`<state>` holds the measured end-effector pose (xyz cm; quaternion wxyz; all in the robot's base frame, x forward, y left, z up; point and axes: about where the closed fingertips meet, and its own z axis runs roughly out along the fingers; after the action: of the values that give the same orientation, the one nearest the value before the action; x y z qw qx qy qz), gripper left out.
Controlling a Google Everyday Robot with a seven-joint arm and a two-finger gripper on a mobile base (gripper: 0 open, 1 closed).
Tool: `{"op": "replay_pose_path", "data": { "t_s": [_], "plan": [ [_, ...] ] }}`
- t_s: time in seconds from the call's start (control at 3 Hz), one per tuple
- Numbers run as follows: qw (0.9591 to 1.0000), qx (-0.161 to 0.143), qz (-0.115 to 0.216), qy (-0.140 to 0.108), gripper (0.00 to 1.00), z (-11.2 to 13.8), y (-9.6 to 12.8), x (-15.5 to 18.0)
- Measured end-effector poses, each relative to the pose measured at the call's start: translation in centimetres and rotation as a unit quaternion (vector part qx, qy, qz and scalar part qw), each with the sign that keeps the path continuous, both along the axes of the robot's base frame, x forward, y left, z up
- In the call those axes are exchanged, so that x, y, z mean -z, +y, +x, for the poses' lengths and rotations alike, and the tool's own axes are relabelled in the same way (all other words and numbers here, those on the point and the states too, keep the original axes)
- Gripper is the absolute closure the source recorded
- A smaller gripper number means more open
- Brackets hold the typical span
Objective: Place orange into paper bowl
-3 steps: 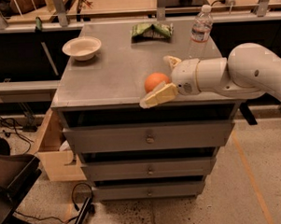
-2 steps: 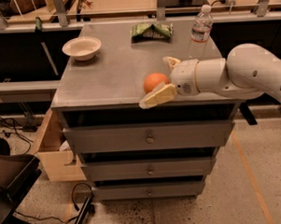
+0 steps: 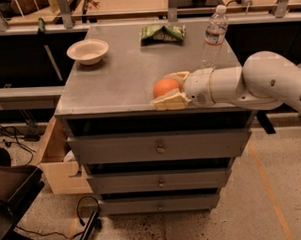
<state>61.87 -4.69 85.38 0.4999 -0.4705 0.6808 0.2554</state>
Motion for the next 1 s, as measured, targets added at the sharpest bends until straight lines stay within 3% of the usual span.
{"op": "replay_pose_path", "data": {
  "t_s": [0.67,1.0],
  "plan": [
    [1.0000,-0.004,0.000,0.000,0.87,-0.07,0.48,0.03],
    [1.0000,-0.006,0.000,0.001,1.00,-0.09,0.72,0.04]
  ]
}}
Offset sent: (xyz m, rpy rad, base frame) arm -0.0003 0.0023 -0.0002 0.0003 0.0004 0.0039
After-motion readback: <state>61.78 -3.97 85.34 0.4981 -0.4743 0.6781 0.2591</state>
